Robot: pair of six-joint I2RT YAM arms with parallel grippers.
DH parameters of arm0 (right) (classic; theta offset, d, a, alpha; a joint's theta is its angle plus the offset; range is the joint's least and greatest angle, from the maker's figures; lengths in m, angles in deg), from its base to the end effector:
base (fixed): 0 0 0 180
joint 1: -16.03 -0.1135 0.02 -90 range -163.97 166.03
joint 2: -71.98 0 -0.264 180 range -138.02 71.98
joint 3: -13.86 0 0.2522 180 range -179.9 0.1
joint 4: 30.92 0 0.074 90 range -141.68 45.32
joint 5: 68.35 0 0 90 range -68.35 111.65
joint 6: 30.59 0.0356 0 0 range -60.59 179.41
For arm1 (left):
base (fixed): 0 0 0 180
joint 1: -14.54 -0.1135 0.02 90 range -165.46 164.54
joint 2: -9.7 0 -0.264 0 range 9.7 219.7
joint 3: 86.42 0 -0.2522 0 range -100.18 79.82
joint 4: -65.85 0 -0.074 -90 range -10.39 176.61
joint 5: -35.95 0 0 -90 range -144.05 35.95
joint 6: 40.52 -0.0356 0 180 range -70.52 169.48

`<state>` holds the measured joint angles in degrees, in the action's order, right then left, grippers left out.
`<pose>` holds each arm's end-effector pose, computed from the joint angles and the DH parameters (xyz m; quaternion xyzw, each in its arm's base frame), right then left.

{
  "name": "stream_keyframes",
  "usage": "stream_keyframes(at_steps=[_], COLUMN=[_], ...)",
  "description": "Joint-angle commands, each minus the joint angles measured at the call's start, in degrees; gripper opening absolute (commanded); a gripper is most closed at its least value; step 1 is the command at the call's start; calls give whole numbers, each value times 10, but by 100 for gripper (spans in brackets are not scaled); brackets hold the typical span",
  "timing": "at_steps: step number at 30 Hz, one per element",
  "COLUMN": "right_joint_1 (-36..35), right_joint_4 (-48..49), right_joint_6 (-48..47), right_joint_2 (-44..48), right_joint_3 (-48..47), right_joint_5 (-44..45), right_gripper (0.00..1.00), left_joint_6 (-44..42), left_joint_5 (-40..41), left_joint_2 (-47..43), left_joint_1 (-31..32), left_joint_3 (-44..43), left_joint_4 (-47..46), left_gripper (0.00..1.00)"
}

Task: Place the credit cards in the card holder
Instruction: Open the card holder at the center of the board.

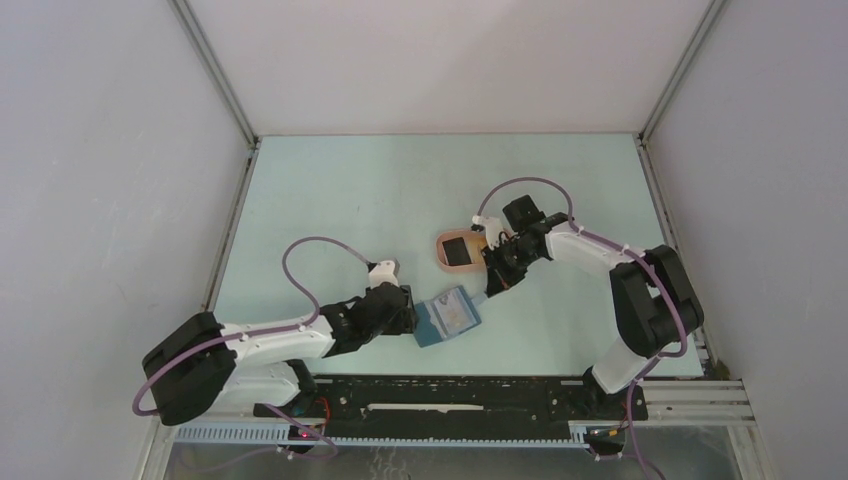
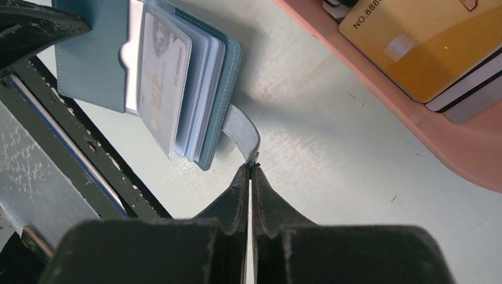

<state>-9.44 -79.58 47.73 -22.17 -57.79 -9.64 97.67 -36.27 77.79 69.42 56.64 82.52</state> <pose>0.2682 0.1482 0.1815 -0.3444 0.8864 0.2830 0.1245 0.1296 -0.1653 0.1480 -0.0017 0.9235 -0.1887 0.3340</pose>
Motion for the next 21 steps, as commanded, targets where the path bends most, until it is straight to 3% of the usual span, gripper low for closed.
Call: stream_keyframes(at_steps=[1, 8, 12, 16, 19, 21], right_joint_1=[1, 0, -12, -55, -78, -79], right_joint_4=[-10, -5, 11, 23, 30, 36], right_joint_6=[-15, -46, -65, -45, -16, 0], right_joint_2=[1, 87, 140, 118, 71, 40], right_joint_3=[-8, -17, -17, -17, -26, -32], right_joint_5=[14, -2, -47, -87, -55, -21], right_gripper=[11, 50, 57, 47, 19, 7], left_joint_6=[5, -37, -54, -59, -59, -57], left_joint_5=[2, -9, -20, -26, -25, -26], left_joint_2=[-13, 22, 39, 39, 35, 33], left_joint_1=[-14, -26, -27, -27, -28, -28], left_joint_3=[11, -20, -29, -25, -21, -15], left_joint_4=[24, 18, 8, -7, -12, -17], left_gripper=[58, 58, 58, 57, 57, 56])
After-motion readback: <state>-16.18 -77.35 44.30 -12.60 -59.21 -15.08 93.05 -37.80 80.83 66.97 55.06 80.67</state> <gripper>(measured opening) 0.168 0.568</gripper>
